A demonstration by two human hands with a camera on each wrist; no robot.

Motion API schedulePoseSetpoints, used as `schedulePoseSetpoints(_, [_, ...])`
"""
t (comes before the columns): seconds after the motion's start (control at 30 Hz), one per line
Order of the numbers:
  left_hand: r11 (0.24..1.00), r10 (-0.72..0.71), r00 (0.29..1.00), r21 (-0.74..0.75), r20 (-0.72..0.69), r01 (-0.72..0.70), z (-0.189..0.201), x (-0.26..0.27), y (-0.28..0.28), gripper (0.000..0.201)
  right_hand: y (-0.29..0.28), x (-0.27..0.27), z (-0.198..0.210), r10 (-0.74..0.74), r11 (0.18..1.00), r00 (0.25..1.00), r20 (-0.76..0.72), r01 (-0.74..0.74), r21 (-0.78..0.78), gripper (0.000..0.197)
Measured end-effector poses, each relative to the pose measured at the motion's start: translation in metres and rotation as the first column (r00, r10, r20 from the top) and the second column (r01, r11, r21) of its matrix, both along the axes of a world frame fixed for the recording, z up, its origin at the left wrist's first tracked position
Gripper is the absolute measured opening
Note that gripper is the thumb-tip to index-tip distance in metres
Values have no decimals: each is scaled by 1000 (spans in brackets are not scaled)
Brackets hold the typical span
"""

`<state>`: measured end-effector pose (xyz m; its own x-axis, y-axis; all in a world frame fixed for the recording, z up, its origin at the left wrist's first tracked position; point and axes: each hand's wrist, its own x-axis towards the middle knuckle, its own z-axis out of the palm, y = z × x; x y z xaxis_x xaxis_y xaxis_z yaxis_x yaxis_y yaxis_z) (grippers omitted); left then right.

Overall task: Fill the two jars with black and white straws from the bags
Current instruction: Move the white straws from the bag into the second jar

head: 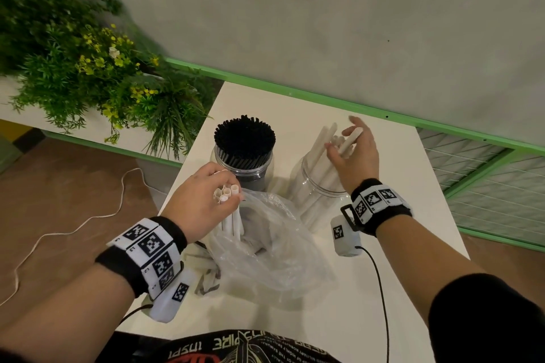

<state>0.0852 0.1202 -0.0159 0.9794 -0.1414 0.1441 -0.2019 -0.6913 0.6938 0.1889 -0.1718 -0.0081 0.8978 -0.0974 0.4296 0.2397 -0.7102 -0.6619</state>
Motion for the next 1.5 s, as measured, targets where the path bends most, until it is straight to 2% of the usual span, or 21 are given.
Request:
schedulePoseSetpoints(0.13, [1000, 7, 1000, 2, -7, -7, 0, 1, 0, 37, -11, -5, -7, 38, 998, 998, 52, -36, -42, 99])
schedulePoseSetpoints(0.23, [1000, 4, 1000, 4, -3, -4, 0, 1, 0, 37, -15, -9, -5, 49, 998, 998, 47, -47, -40, 103])
schedulePoseSetpoints(0.3, [1000, 2, 1000, 9, 0, -2, 0, 0, 0, 38, -15, -11, 1, 83, 996, 996, 5, -83, -38, 97])
schedulePoseSetpoints(0.33, [1000, 2, 1000, 10, 0, -2, 0, 0, 0, 38, -15, -10, 2, 112, 992, 993, -34, -114, -63, 88])
schedulePoseSetpoints(0.4, [1000, 4, 1000, 9, -2, -4, 0, 0, -1, 38, -14, -7, 3, 139, 962, 985, -102, -159, -223, 60])
schedulePoseSetpoints(0.47, [1000, 5, 1000, 9, -6, -5, 0, 0, -1, 37, -12, -4, 0, 167, 924, 983, -71, -181, -338, 45])
schedulePoseSetpoints(0.57, [1000, 4, 1000, 14, -10, -4, 0, 0, 0, 37, -7, -1, 1, 194, 903, 981, 7, -175, -392, 57])
schedulePoseSetpoints(0.7, [1000, 5, 1000, 15, -12, -5, 1, -1, 0, 39, -3, 7, 4, 179, 796, 976, -122, -217, -566, 75])
schedulePoseSetpoints(0.8, [1000, 1, 1000, 19, -16, -1, 2, -1, 0, 39, 2, 12, 8, 66, 818, 987, -150, -139, -558, 81])
schedulePoseSetpoints(0.9, [1000, 2, 1000, 16, -13, -2, 2, -1, -1, 38, 8, 14, 7, 4, 781, 969, -246, -156, -604, 66])
schedulePoseSetpoints(1.0, [999, 10, 1000, 31, -15, -9, 2, 0, -1, 38, 12, 14, 1, 29, 818, 991, -131, -99, -566, 41])
schedulePoseSetpoints(1.13, [1000, 7, 1000, 27, -15, -6, 1, 1, 0, 37, 5, 24, 3, 103, 869, 992, 73, -54, -492, 25])
schedulePoseSetpoints(1.2, [1000, -1, 1000, 25, -20, 1, 1, 1, 0, 35, 1, 28, 7, 136, 860, 984, 112, -62, -507, 24])
schedulePoseSetpoints(1.37, [1000, -3, 1000, 23, -20, 3, 2, 1, 0, 33, -1, 29, 0, 116, 807, 990, -83, -142, -573, 31])
schedulePoseSetpoints(1.5, [1000, -3, 1000, 20, -23, 3, 1, 2, 0, 31, 2, 27, -5, 129, 861, 991, 31, -97, -500, 24])
